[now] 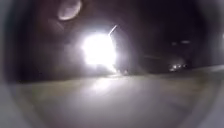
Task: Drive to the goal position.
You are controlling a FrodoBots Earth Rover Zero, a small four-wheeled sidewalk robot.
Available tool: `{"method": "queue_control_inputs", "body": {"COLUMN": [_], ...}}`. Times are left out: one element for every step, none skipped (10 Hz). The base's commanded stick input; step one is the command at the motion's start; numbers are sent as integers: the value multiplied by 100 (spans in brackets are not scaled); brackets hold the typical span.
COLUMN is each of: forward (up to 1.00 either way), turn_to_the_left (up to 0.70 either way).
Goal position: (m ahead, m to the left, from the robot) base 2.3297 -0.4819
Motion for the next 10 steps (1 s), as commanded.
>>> {"method": "queue_control_inputs", "body": {"forward": [100,100,100,100,100,100,100,100,100,100], "turn_to_the_left": [0,0,0,0,0,0,0,0,0,0]}}
